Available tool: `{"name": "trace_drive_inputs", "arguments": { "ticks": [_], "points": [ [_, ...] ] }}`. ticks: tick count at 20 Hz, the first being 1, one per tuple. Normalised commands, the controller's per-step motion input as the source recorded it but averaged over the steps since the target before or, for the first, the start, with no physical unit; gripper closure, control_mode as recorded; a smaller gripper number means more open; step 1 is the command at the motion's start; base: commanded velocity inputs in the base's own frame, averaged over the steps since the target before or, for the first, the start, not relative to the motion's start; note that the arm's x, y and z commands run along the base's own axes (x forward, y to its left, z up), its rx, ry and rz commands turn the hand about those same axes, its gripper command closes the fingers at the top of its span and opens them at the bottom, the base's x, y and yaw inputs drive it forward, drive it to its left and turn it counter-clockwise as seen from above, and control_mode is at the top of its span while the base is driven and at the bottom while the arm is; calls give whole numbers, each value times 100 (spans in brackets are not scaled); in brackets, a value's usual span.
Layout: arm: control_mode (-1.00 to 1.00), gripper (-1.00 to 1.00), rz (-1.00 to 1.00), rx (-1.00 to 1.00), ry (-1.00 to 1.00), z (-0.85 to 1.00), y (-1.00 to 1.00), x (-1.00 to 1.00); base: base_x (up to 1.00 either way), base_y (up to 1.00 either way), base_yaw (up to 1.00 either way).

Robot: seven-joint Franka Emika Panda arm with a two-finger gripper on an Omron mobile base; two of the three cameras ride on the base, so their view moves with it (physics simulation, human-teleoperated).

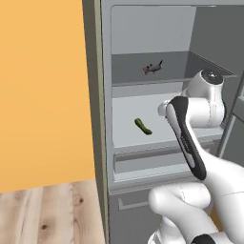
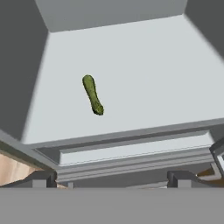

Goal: Place one squash and one fish in each tupperware on the nearby counter, to pack two identical lunches.

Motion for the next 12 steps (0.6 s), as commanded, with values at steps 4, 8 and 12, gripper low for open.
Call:
{"name": "trace_drive_inputs", "arguments": {
  "ticks": [4, 8, 12],
  "points": [
    [-100, -100, -8, 0, -21, 61, 0, -2, 0, 0, 0],
    [-100, -100, -22, 5, -3, 88, 0, 19, 0, 0, 0],
    [-100, -100, -20, 12, 5, 76, 0, 28, 0, 0, 0]
  ]
}}
